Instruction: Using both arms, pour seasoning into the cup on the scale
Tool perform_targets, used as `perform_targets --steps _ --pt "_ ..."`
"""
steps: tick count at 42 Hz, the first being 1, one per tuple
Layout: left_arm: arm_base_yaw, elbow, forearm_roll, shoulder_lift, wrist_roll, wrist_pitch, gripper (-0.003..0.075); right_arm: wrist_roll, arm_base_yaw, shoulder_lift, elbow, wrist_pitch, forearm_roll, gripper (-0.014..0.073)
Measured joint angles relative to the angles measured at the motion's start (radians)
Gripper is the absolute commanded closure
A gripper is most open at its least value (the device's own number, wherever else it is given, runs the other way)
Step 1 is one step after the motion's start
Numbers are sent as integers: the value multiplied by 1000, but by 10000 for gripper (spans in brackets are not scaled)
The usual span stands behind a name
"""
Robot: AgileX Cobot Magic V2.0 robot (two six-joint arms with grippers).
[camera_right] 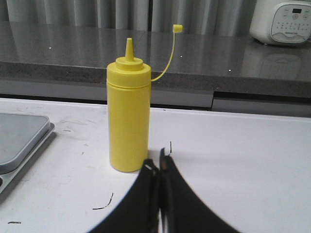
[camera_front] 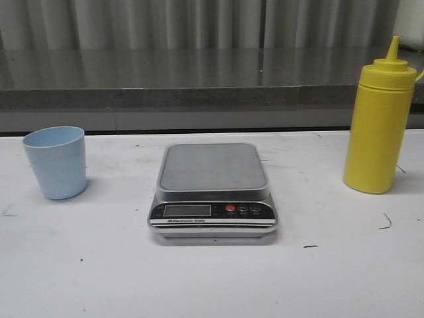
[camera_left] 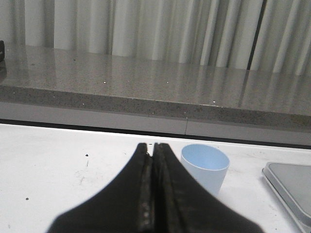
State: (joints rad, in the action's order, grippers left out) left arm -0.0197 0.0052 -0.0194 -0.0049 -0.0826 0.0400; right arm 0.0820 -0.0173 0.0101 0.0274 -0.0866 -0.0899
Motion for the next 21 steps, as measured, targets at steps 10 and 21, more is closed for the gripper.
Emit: perform_targets --steps 10,21 --pt "0 0 0 0 0 -9 740 0 0 0 0 31 0 711" --pt "0 -96 -20 0 0 -40 740 0 0 0 -114 -25 0 711"
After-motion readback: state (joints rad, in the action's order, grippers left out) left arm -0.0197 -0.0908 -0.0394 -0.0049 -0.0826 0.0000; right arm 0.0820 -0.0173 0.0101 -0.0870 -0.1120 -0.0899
